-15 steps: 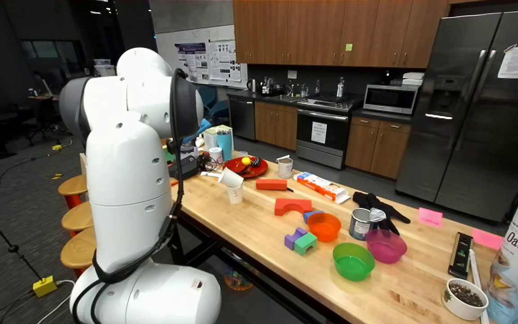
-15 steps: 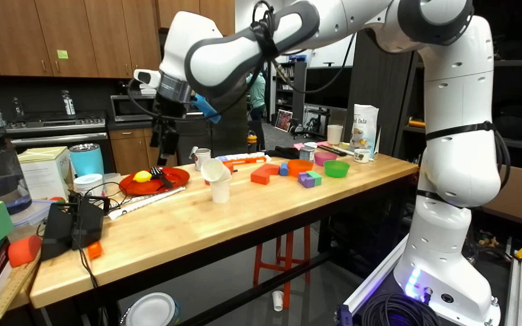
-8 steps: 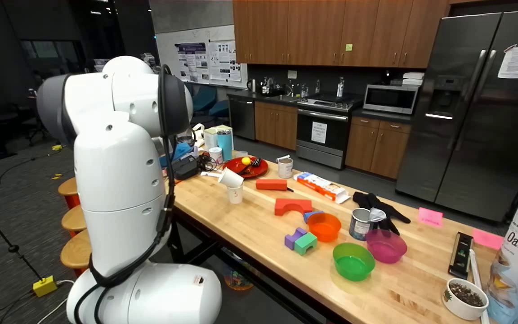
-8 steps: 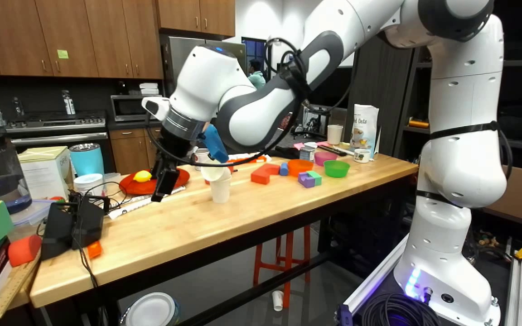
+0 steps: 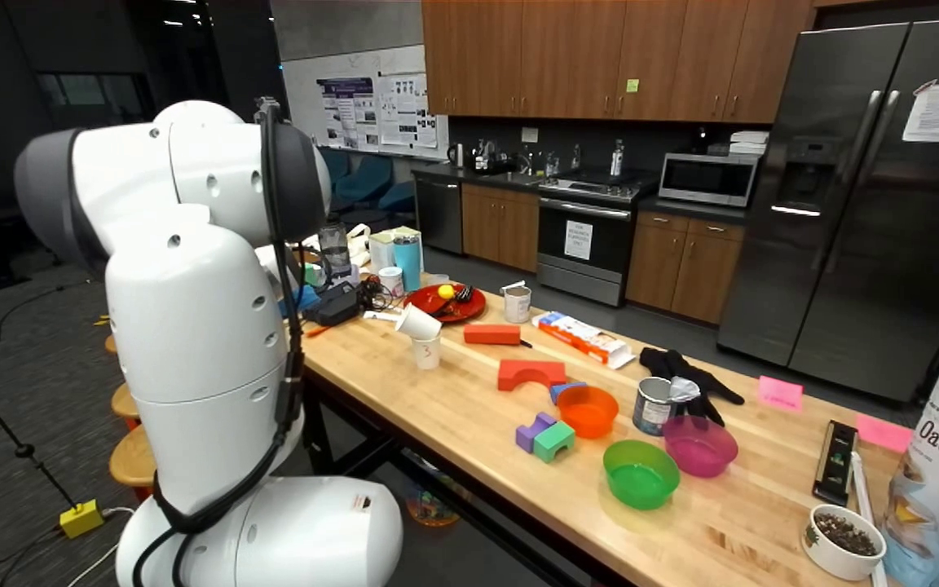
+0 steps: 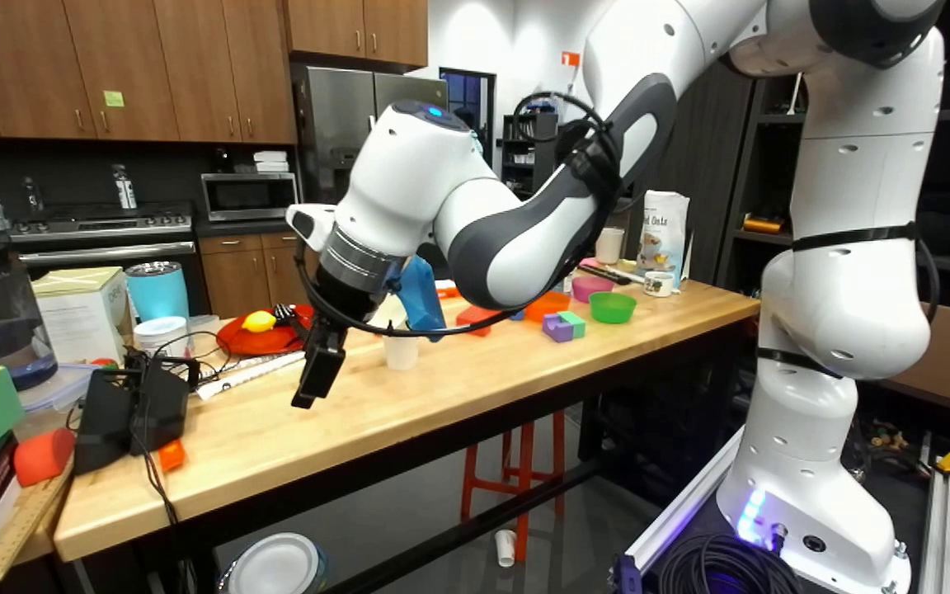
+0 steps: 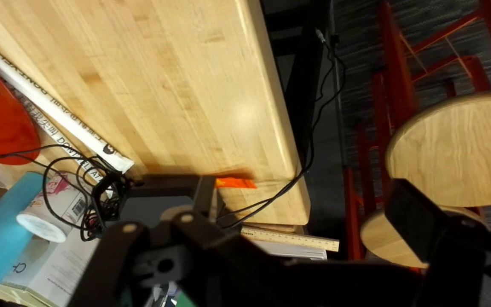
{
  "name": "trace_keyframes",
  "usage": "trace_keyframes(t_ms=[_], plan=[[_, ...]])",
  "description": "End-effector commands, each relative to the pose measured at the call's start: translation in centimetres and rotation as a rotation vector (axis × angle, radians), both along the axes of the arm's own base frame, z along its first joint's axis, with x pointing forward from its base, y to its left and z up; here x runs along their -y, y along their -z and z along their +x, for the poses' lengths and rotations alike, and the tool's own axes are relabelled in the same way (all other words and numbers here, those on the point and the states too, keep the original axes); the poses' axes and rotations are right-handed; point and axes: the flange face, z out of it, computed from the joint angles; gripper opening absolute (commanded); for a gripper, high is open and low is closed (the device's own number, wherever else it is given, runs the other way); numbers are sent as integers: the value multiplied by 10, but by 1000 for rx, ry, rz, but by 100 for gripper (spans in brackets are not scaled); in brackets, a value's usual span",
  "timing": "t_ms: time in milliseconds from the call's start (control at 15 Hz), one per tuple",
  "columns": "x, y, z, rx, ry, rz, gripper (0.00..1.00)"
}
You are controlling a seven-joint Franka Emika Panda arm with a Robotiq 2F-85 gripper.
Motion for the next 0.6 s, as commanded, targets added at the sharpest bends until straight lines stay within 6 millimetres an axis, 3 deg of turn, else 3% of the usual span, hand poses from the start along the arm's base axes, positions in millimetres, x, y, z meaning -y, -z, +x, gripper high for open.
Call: trace_keyframes(t_ms=[0,533], plan=[[2,-8,-35,-5,60,28,100],[-28,-17,-101,-23,172,103,100]])
